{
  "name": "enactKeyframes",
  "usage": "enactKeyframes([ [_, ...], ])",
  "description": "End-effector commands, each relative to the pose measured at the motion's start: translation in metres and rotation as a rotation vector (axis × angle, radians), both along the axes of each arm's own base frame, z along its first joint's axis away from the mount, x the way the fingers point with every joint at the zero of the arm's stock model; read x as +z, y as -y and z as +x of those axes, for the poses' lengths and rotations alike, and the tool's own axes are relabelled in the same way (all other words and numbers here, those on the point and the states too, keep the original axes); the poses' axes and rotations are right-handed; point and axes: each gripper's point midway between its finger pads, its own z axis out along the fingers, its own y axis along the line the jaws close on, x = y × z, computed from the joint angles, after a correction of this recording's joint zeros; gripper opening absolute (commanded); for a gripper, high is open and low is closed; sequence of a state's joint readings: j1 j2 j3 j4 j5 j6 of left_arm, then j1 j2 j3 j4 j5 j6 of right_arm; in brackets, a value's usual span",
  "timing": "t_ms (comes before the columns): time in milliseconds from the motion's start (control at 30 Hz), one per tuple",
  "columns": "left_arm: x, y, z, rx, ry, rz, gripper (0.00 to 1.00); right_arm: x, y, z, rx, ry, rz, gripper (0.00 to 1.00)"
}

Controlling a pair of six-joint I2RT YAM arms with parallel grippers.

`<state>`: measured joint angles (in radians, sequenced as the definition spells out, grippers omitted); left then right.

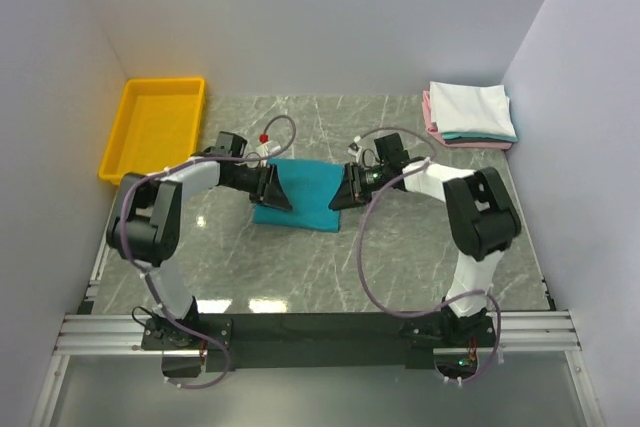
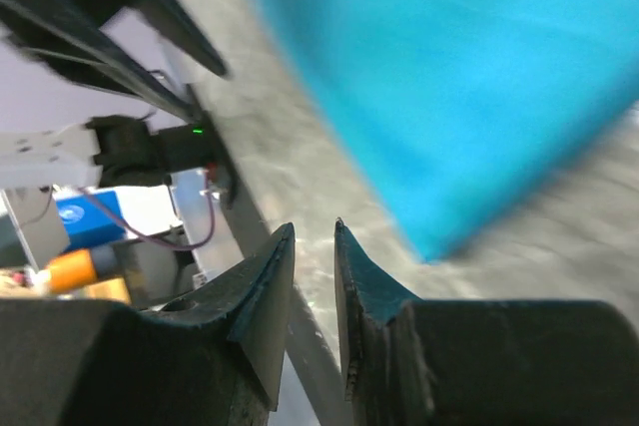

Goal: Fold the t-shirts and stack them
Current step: Fold the tshirt

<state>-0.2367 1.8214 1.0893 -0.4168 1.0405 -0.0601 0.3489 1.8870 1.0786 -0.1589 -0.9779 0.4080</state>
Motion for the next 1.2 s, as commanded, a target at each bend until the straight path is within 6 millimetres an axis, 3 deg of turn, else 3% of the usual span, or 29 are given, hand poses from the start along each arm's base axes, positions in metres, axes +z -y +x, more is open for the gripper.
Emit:
enactKeyframes([
  [0,0.031,0.006,-0.013,-0.046,0.023,-0.127,0.39,0.053,-0.023,-0.007,0.064,0.129,0.090,0.31],
  [100,0.018,0.005,-0.012,-0.034,-0.030,-0.139,0.38,0.046,-0.046,-0.017,0.118,0.108,0.086,0.31],
  [200,-0.003,-0.007,-0.005,0.015,-0.100,-0.125,0.38,0.026,-0.061,-0.021,0.139,0.044,0.082,0.31],
  [300,-0.034,-0.029,0.002,0.078,-0.148,-0.068,0.38,-0.004,-0.064,-0.016,0.118,-0.013,0.045,0.31],
  [333,-0.051,-0.038,0.003,0.108,-0.171,-0.019,0.38,-0.025,-0.060,-0.018,0.109,-0.067,0.008,0.31],
  [433,-0.080,-0.046,0.005,0.144,-0.207,0.054,0.38,-0.059,-0.046,-0.011,0.058,-0.121,-0.093,0.31],
  [500,-0.092,-0.050,0.010,0.183,-0.232,0.097,0.38,-0.071,-0.038,-0.002,0.022,-0.121,-0.146,0.31],
  [600,-0.097,-0.056,0.012,0.215,-0.238,0.127,0.38,-0.081,-0.018,0.006,-0.007,-0.120,-0.219,0.31],
  [667,-0.086,-0.056,0.006,0.190,-0.210,0.100,0.39,-0.081,-0.007,0.006,0.002,-0.108,-0.238,0.31],
  [800,-0.021,-0.044,-0.010,0.035,-0.096,-0.099,0.40,-0.061,-0.004,-0.007,0.094,-0.057,-0.206,0.26],
  [833,0.002,-0.043,-0.007,0.015,-0.048,-0.127,0.40,-0.041,-0.008,-0.009,0.120,-0.025,-0.154,0.25],
  [933,0.035,-0.039,0.010,-0.008,0.056,-0.179,0.39,0.016,-0.021,-0.009,0.190,0.082,0.007,0.25],
  [1033,0.036,-0.038,0.044,0.082,0.077,-0.158,0.40,0.056,-0.031,0.016,0.148,0.201,0.055,0.28],
  [1067,0.038,-0.037,0.066,0.145,0.110,-0.146,0.40,0.073,-0.038,0.034,0.114,0.253,0.078,0.28],
  [1167,0.031,-0.034,0.099,0.278,0.067,-0.143,0.42,0.077,-0.048,0.074,0.044,0.314,0.055,0.31],
])
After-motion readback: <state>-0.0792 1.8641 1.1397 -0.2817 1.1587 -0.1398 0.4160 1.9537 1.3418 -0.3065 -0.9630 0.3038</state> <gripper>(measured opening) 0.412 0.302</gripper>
